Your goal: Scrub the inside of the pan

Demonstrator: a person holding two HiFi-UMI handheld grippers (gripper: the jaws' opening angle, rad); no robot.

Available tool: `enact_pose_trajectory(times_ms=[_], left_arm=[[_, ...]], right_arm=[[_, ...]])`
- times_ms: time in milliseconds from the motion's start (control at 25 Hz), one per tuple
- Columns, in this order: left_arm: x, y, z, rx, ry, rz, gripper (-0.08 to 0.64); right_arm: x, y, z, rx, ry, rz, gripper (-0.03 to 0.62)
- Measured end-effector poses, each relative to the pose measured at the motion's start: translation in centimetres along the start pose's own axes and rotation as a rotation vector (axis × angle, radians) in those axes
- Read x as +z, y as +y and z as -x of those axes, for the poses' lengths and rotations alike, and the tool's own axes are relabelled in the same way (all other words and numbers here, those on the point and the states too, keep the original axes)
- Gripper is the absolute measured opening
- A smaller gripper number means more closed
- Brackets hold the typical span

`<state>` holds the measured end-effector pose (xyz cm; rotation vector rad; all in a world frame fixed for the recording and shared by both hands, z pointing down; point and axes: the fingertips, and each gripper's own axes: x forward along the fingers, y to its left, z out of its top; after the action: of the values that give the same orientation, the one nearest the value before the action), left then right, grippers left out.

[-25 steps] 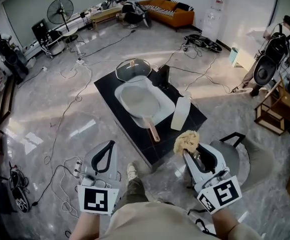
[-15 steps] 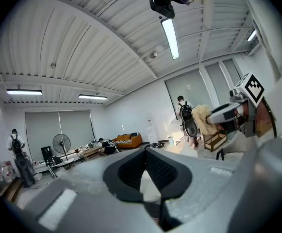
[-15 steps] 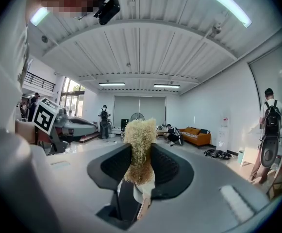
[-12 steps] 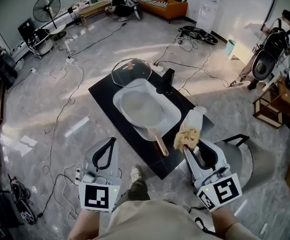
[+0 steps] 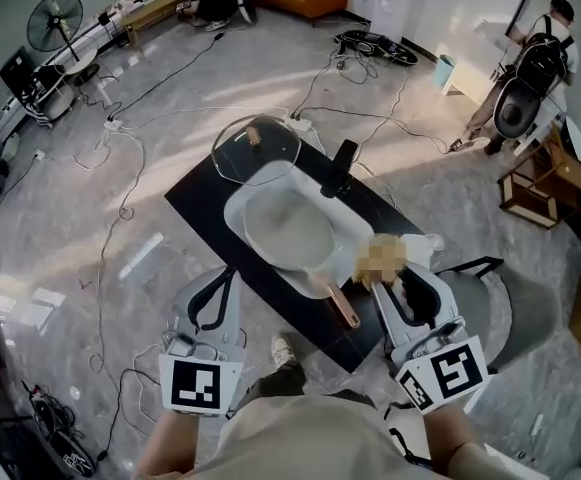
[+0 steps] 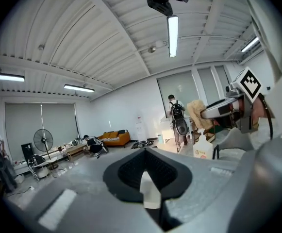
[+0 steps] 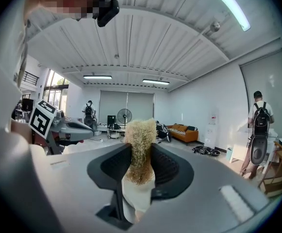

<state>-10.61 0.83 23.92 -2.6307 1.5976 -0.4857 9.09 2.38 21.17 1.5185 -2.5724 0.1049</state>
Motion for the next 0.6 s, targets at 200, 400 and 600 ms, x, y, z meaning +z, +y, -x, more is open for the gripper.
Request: enact_pose_trajectory(times_ms=[200,400,600], left_arm=[[-0.8,1.8,-2.3,-0.060,-0.008,-0.035,0.002],[-0.6,2.5,-3.5,-0.075,-0.010,0.007,0.002],[-0.8,2.0,-4.8,-0.091,0.014,0.000,0.002]], right_arm=[[0.7,0.3,-2.6,-0.045,-0.008,0.002,0.130],[0.6,-0.3,-3.1,-0.076,0.013,0.002,0.130],[-0.1,-1.0,-3.7,-0.046,0.050,-0.016,0.130]])
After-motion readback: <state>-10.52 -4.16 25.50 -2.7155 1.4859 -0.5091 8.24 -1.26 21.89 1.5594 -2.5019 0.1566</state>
